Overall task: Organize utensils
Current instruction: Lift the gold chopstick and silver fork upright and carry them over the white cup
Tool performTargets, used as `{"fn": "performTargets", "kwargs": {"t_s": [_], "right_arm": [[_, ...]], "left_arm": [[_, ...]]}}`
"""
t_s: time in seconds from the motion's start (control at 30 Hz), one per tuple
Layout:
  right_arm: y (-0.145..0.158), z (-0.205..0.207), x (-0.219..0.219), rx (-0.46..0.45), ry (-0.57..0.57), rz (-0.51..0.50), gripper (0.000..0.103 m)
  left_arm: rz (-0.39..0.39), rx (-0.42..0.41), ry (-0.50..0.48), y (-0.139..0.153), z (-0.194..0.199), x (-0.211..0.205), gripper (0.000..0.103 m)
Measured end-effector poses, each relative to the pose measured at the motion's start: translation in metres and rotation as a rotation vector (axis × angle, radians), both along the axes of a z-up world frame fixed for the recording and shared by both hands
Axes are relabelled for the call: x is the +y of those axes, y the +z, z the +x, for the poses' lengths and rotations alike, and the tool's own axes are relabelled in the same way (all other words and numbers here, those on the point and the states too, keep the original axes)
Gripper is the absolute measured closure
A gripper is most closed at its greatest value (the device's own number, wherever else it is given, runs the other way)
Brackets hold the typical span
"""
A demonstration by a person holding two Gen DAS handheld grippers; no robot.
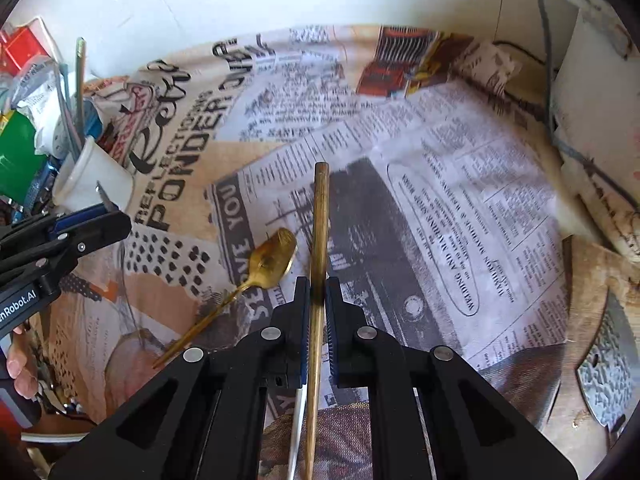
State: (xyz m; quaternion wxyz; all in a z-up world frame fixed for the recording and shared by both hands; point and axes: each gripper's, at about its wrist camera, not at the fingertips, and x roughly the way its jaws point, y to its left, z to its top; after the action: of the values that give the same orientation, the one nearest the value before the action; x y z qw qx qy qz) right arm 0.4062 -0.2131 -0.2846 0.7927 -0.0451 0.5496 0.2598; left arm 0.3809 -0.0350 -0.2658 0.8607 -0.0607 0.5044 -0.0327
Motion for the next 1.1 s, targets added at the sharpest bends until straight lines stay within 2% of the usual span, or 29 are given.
{"fn": "performTargets", "kwargs": {"t_s": [0.4, 0.43, 0.5, 0.53, 0.57, 0.9, 1.1], "right_arm": [[0.049, -0.018, 0.000, -0.108, -0.014, 0.067, 0.096], [0.053, -0.019, 0.001, -0.117, -0.012, 0.074, 0.096], [0.062, -0.022, 0.002, -0.137, -0.009, 0.082, 0.096], [0.067, -0.023, 0.003, -0.149, -0.007, 0.087, 0.096], [0.071, -0.024, 0.005, -0.160, -0.005, 0.092, 0.096], [0.096, -0.034, 0.023, -0.215, 0.022, 0.131, 0.097], [0.113, -0.039, 0.036, -0.250, 0.046, 0.164, 0.097]], "left_arm": [[0.018, -0.125, 0.049, 0.043, -0.030, 0.016, 0.083], [0.015, -0.133, 0.054, 0.047, -0.032, 0.018, 0.086], [0.001, -0.139, 0.053, 0.053, -0.033, 0.022, 0.102], [0.000, -0.144, 0.064, 0.056, -0.033, 0.024, 0.103], [0.022, -0.162, 0.072, 0.060, -0.034, 0.025, 0.103], [-0.042, -0.184, 0.096, 0.072, -0.046, 0.048, 0.103], [-0.062, -0.216, 0.104, 0.095, -0.058, 0.061, 0.103]]}}
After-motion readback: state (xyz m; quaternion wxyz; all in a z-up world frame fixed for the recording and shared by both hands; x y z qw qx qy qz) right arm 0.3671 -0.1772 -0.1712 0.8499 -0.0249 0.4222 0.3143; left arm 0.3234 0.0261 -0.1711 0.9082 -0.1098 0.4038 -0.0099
